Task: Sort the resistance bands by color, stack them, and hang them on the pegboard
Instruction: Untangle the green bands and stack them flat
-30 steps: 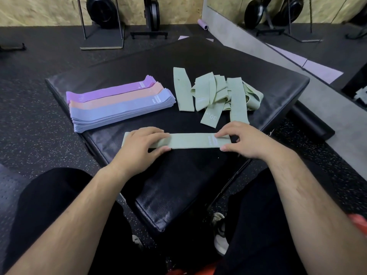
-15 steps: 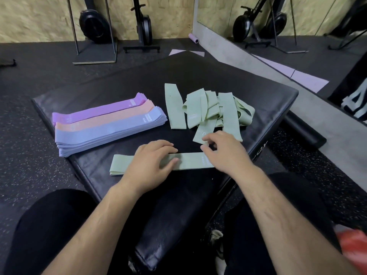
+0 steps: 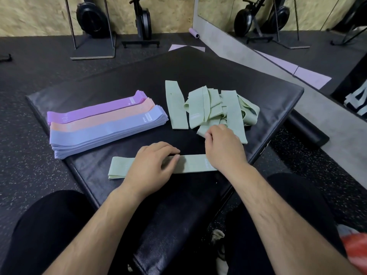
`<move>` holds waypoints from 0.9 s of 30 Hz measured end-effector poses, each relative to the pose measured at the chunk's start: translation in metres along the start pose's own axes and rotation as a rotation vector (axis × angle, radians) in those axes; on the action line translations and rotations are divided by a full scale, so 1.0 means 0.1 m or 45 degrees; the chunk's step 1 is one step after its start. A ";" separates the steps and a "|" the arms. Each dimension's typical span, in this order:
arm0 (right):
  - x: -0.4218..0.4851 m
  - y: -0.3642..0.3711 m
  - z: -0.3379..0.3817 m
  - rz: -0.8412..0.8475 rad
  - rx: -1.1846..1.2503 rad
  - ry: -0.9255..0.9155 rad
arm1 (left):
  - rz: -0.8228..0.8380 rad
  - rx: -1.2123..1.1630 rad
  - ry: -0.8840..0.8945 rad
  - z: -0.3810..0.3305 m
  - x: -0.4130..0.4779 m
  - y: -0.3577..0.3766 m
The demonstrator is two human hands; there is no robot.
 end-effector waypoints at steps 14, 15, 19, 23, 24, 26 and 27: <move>-0.42 -0.16 0.76 -0.273 0.501 -0.291 | 0.210 -1.193 -0.481 -0.30 -0.13 -0.11; -0.41 -0.13 0.75 -0.227 0.541 -0.300 | 0.177 -1.201 -0.505 -0.28 -0.13 -0.11; -0.35 -0.10 0.67 -0.204 0.674 -0.316 | 0.051 -1.084 -0.539 -0.18 -0.12 -0.14; -0.13 -0.01 0.61 0.000 0.567 -0.468 | 0.060 -0.889 -0.468 -0.19 -0.11 -0.13; -0.07 0.03 0.60 0.100 0.541 -0.489 | 0.046 -0.808 -0.439 -0.18 -0.11 -0.12; 0.01 0.10 0.55 0.275 0.489 -0.500 | 0.023 -0.720 -0.415 -0.15 -0.10 -0.11; 0.03 0.12 0.51 0.339 0.464 -0.474 | 0.017 -0.700 -0.410 -0.13 -0.10 -0.11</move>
Point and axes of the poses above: each hand's wrist, its own x-axis towards the middle knuckle, its own y-axis out of the palm, z = x × y, the point moved 6 cm from there along x, towards the middle knuckle, and after that the axes turned 15 degrees about -y, right-handed, at the moved point
